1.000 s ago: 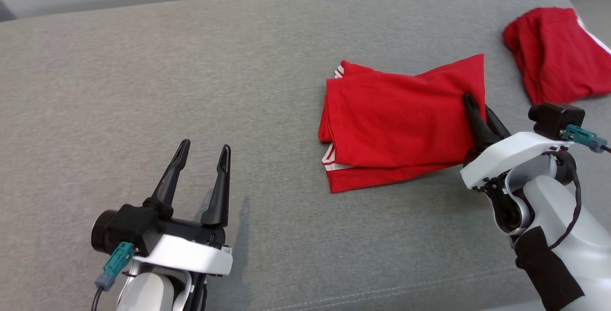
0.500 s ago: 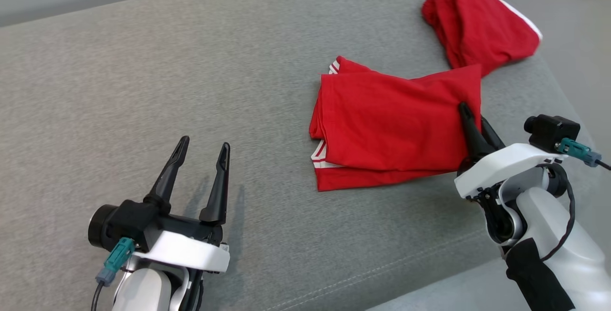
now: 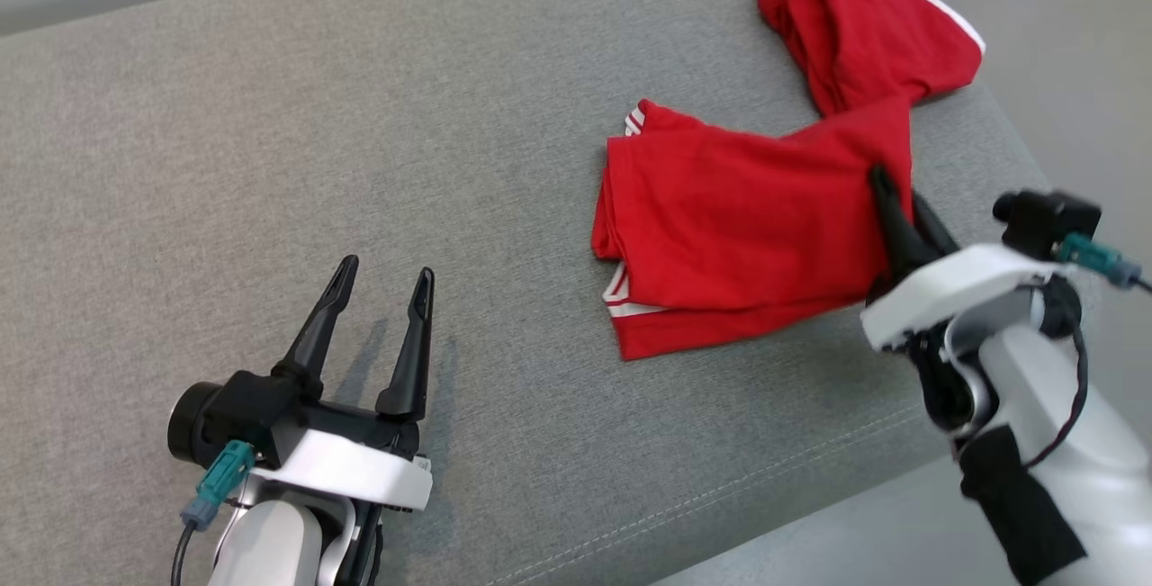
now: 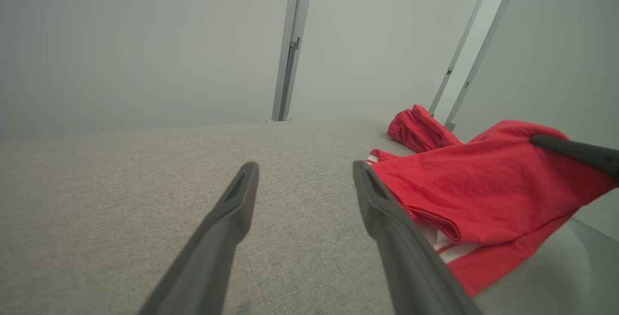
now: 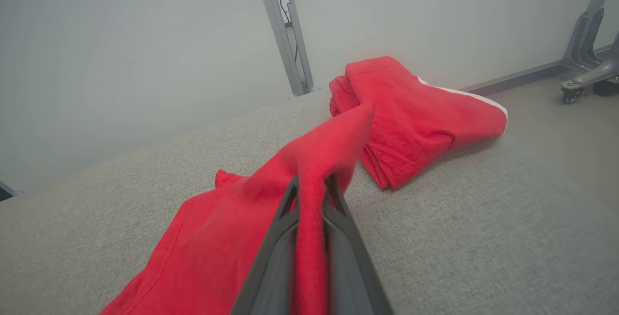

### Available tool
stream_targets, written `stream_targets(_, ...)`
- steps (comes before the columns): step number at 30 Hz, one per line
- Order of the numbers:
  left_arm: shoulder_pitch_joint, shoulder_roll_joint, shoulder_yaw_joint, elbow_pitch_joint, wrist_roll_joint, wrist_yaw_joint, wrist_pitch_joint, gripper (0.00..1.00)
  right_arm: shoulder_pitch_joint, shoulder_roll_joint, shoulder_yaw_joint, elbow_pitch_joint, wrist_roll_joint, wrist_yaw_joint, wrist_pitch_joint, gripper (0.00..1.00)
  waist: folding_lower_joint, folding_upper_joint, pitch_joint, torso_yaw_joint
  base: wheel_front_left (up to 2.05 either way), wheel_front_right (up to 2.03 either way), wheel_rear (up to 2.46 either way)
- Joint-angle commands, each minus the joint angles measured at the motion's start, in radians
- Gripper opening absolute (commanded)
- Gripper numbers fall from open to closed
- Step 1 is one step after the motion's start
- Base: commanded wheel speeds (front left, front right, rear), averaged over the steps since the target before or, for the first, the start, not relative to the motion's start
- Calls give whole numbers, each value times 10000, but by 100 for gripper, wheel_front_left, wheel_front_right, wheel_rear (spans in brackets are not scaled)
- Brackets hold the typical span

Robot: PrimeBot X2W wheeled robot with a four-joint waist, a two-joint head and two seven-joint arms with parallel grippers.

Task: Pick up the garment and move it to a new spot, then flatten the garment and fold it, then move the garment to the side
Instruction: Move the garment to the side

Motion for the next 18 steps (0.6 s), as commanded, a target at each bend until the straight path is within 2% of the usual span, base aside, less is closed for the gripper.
stream_targets(1, -448, 45, 244, -238, -67, -61, -48, 100, -330, -115, 103, -299, -107, 2, -145, 0, 0, 0, 87, 86, 0, 0, 0)
stream_targets(9, -794, 45, 281, -319, -8, -132, -48, 100, -2221, -819, 685, 52, -692, 2, -145, 0, 0, 0, 745, 509, 0, 0, 0)
stream_targets(18, -1225, 127, 305, -553, 173, -204, -48, 100, -3894, -1946, 423, 552, -954, 2, -145, 0, 0, 0, 1623, 907, 0, 0, 0)
